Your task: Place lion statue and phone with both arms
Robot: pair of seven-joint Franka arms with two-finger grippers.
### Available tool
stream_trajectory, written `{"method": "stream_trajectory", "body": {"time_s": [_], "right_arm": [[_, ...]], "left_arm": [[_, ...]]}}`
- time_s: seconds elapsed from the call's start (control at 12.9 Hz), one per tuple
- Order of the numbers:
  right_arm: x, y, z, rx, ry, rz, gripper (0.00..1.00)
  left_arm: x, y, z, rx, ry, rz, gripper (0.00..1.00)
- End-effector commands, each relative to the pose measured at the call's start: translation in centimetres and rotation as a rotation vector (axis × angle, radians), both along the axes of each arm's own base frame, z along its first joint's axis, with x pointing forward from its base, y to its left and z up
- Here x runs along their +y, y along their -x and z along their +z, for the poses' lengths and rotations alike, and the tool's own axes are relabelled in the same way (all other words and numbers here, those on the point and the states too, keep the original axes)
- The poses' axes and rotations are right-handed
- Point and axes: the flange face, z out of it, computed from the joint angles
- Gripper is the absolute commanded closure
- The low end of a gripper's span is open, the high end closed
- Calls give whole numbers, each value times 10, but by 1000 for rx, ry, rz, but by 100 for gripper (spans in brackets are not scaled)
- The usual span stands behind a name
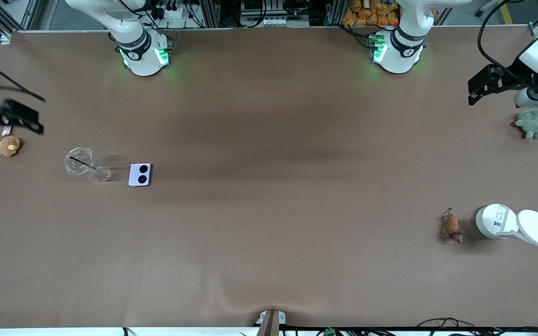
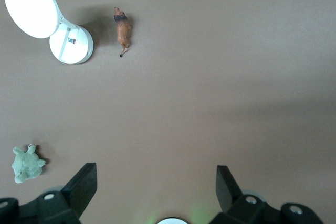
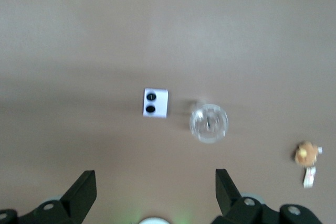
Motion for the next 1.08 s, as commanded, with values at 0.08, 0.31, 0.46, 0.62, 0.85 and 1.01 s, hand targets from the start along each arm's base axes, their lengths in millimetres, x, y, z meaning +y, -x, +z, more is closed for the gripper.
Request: {"method": "stream_trajectory", "body": {"time_s": [0.08,0.31,0.46,0.62,0.85,1.01], "right_arm": [[-23,25,-24,25,-9,-38,0],[-42,40,-42,59,-8,-74,0],[-41,61,-48,14,-2,-77,0],[-44,63,-54,0,-2,-83,0],[-40,63,-50,-7,-10,-69,0],[-45,62,-51,-9,-9,-78,0]], "left_arm": [[-3,2,-1,3,20,-17,0],[1,1,-2,8,19,-14,0],[2,1,-2,8,20,-13,0],[2,1,-2,8,20,-13,0],[3,1,-3,10,19,-10,0],[2,1,-3,10,19,-11,0]]}}
